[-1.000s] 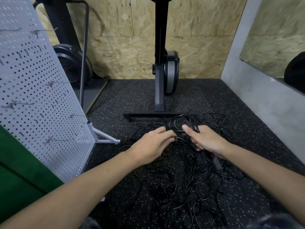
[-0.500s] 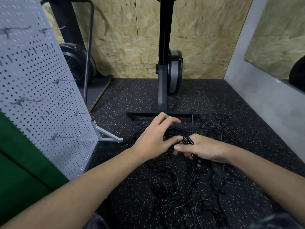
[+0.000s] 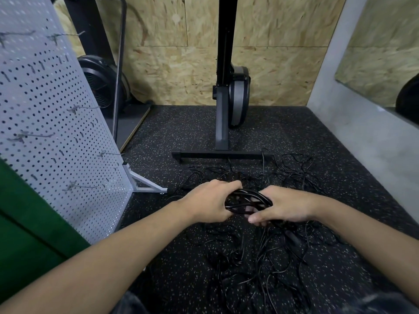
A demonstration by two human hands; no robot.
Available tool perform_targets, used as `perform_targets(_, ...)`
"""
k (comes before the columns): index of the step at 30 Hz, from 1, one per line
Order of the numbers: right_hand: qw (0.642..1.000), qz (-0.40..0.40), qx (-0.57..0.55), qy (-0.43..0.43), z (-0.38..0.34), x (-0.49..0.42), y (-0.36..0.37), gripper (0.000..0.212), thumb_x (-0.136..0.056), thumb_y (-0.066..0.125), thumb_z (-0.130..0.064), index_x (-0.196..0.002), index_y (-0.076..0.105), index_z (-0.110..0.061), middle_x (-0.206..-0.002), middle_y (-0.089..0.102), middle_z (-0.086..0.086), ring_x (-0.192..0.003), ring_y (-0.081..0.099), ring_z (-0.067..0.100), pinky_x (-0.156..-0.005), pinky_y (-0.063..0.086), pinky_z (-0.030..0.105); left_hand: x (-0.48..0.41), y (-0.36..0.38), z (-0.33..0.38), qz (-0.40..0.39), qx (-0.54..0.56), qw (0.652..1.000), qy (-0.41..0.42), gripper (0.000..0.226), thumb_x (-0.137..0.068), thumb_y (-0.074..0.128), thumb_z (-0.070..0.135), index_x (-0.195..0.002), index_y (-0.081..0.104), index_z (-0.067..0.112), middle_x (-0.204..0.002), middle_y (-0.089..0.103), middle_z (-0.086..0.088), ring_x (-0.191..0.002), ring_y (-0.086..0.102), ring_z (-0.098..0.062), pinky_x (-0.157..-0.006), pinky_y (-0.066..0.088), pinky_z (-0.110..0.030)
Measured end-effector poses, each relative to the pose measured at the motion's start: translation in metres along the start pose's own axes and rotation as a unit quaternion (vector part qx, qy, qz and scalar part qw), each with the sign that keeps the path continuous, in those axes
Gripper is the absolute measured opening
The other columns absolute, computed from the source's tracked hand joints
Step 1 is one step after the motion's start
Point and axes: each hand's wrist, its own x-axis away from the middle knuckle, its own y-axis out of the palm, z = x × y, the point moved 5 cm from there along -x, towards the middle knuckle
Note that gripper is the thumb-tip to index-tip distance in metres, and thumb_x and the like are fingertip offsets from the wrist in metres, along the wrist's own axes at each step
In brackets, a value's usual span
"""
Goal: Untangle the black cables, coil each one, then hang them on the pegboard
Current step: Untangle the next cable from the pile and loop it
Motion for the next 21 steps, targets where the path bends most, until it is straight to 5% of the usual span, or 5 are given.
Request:
perform_targets(4,0.991,0.101,0.086,0.007,-0.005,0.000,-0.005,0.031,-0.091,0.081,-0.026,-0.113,0.059,-0.028,-0.079,0.075,-0.008,-0.073,0.073,0.006,-0.069,0.053,0.021,-0.002,-0.002,-0.002,-0.016,-0.032,0.998,-0.059,0.009,-0.094,0.055,0.025,-0.097,0.048,0.029,-0.089,0.068,-0.002,-0.081,0.063,-0.029,-0.067,0.051,-0.041)
perform_targets(10,0.987,0.057,0.138,0.053,-0.003,-0.005,0.006,0.008,-0.107,0.056,-0.028,-0.104,0.056,-0.021,-0.081,0.072,-0.001,-0.061,0.067,0.009,-0.063,0.056,0.030,0.000,-0.005,-0.003,0.010,-0.068,0.996,-0.055,0.017,-0.097,0.063,0.034,-0.112,0.061,0.029,-0.102,0.072,0.002,-0.094,0.067,-0.026,-0.070,0.047,-0.036)
perform_targets(13,0.982,0.058,0.163,0.071,0.001,-0.007,0.003,0.015,-0.108,0.053,-0.035,-0.099,0.054,-0.023,-0.081,0.065,0.001,-0.060,0.060,0.012,-0.061,0.051,0.035,0.000,-0.008,-0.013,0.054,0.036,0.995,-0.073,0.023,-0.088,0.075,0.046,-0.101,0.066,0.030,-0.086,0.072,0.010,-0.082,0.068,-0.011,-0.068,0.053,-0.033)
perform_targets(16,0.973,0.088,0.193,0.086,0.006,-0.007,-0.003,0.019,-0.108,0.051,-0.040,-0.095,0.053,-0.026,-0.080,0.062,-0.002,-0.063,0.055,0.013,-0.059,0.045,0.031,0.005,-0.005,-0.028,0.012,0.109,0.991,-0.078,0.040,-0.080,0.083,0.056,-0.111,0.067,0.035,-0.089,0.073,0.016,-0.083,0.066,0.003,-0.075,0.052,-0.020)
perform_targets(21,0.975,0.154,0.129,0.098,0.013,0.000,-0.015,0.024,-0.108,0.050,-0.040,-0.099,0.057,-0.019,-0.078,0.064,0.003,-0.056,0.056,0.012,-0.056,0.047,0.029,0.018,0.008,-0.062,-0.044,0.139,0.978,-0.150,0.033,-0.096,0.069,0.052,-0.118,0.071,0.027,-0.108,0.076,0.010,-0.096,0.069,-0.004,-0.087,0.054,-0.029)
